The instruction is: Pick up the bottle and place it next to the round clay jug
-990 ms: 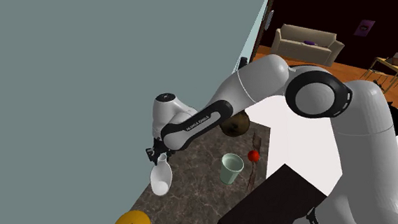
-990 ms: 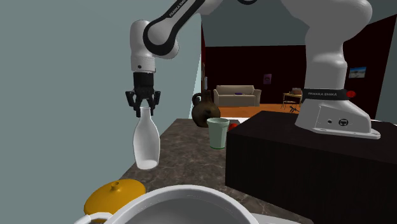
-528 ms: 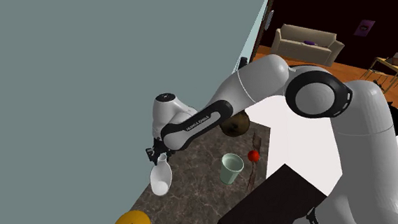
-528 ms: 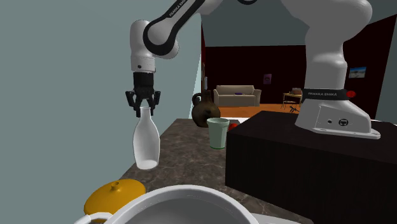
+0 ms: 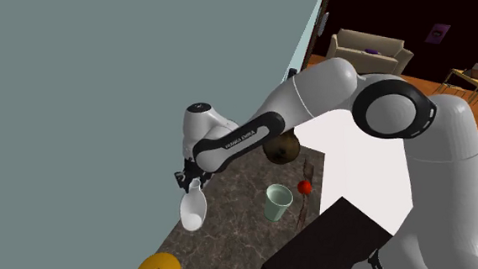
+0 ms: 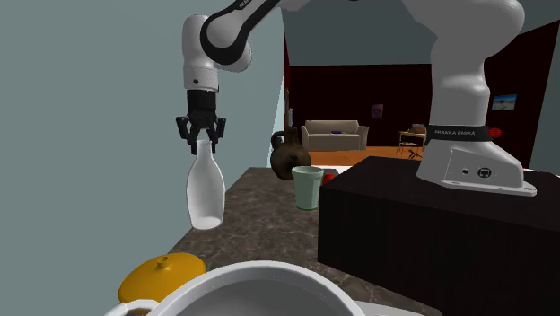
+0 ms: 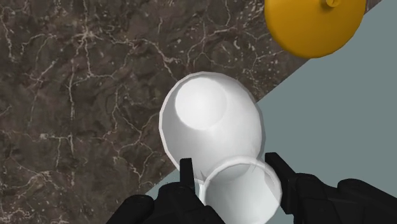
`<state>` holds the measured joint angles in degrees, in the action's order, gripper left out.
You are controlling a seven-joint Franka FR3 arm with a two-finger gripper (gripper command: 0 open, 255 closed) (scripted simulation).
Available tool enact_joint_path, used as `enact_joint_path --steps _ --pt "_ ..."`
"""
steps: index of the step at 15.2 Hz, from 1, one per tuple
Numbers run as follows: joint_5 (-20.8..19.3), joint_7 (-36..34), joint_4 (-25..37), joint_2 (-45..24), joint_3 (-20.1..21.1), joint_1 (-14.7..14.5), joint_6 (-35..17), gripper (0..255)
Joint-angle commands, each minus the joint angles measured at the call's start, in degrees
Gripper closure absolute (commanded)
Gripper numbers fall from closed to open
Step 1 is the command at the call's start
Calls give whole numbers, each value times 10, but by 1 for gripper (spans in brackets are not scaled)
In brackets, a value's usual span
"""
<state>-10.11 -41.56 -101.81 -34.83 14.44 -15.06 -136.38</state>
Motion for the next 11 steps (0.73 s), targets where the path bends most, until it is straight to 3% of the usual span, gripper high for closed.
enact_joint_path --steps 1,11 --pt "3 2 -1 12 3 2 10 255" --pt "19 11 7 60 13 10 66 255"
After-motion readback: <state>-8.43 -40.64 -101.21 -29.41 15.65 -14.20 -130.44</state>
